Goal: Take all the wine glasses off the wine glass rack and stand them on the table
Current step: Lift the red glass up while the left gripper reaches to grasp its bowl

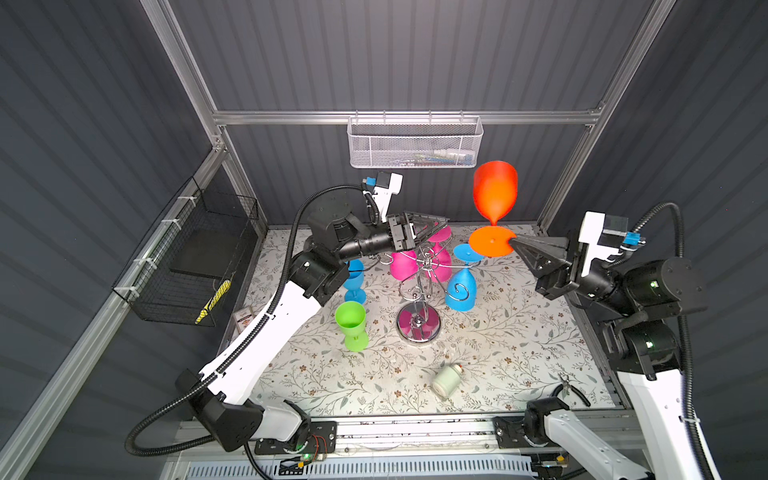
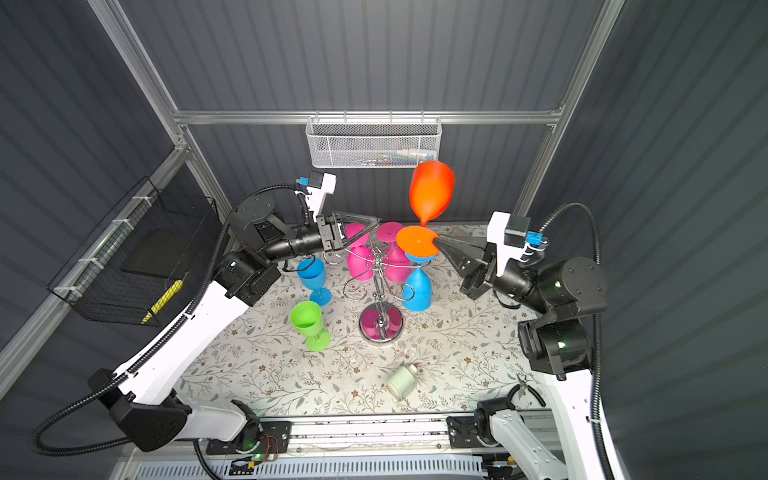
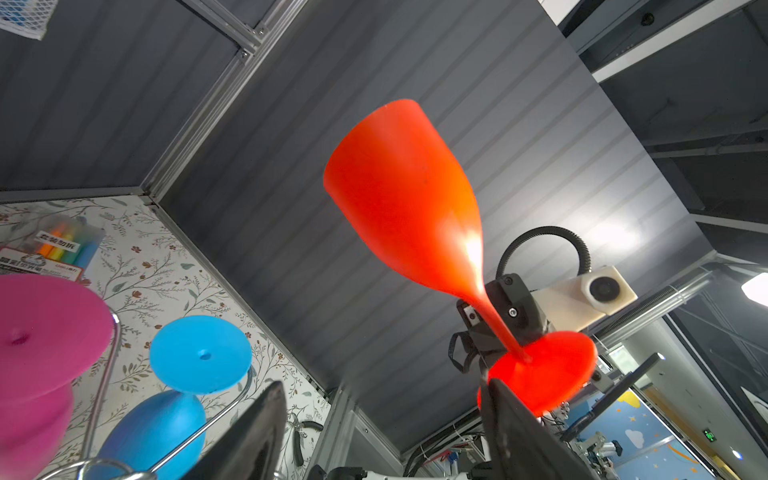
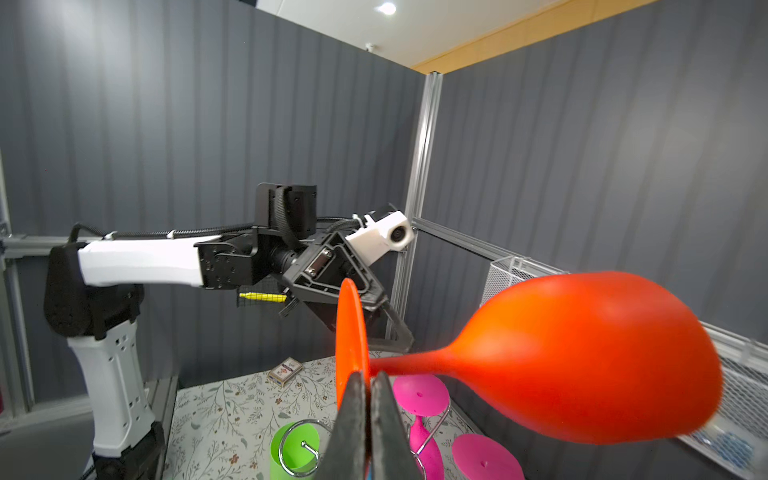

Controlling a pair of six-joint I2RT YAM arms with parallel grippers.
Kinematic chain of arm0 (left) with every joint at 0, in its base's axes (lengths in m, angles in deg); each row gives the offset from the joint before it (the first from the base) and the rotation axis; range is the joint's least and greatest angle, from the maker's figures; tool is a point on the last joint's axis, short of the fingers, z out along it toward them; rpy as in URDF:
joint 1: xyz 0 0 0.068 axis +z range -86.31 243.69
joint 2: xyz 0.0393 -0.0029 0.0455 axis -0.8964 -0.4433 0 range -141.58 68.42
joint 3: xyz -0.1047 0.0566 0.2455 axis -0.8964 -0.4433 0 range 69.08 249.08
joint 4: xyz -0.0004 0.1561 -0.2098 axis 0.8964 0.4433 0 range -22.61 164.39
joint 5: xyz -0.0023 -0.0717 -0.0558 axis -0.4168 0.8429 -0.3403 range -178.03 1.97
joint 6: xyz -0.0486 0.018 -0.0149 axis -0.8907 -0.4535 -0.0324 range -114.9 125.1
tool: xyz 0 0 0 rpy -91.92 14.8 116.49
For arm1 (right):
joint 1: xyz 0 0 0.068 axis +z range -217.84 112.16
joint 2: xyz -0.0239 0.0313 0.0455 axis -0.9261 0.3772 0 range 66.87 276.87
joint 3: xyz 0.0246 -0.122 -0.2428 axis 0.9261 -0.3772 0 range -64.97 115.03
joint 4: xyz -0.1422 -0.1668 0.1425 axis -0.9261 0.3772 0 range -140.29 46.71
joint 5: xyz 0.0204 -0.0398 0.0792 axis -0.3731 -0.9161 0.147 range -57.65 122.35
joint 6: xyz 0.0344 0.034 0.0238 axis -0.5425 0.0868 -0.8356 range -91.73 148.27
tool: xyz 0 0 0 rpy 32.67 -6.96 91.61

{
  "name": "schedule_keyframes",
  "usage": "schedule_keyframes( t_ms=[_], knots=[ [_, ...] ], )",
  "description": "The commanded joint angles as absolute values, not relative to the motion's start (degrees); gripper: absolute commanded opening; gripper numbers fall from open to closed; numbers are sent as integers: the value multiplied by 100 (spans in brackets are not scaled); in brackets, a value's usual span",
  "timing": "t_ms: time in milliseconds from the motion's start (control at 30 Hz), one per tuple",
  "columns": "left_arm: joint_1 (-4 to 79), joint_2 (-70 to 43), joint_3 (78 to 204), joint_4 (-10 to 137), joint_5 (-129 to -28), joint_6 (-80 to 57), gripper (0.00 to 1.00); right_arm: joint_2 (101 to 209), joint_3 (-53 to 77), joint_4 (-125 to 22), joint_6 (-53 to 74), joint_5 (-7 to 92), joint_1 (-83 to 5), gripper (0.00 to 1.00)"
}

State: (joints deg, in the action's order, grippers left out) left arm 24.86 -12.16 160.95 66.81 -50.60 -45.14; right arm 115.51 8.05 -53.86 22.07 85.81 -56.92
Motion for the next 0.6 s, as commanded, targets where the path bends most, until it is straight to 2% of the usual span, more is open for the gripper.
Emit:
schedule_keyframes(
  t_ms=[0, 367, 567],
  knots=[
    [2325, -1259, 16338, 6232, -4835, -4557, 76, 11566, 697, -5280, 3407, 8848, -5457, 0],
    [1868, -1261, 16118, 5869, -4522, -4305, 77, 11565, 475, -5003, 4798, 8909, -4967, 0],
    [1690, -1378, 16110, 6051, -4574, -4175, 73, 11547, 413, -4888, 5345, 8748, -4706, 0]
  ],
)
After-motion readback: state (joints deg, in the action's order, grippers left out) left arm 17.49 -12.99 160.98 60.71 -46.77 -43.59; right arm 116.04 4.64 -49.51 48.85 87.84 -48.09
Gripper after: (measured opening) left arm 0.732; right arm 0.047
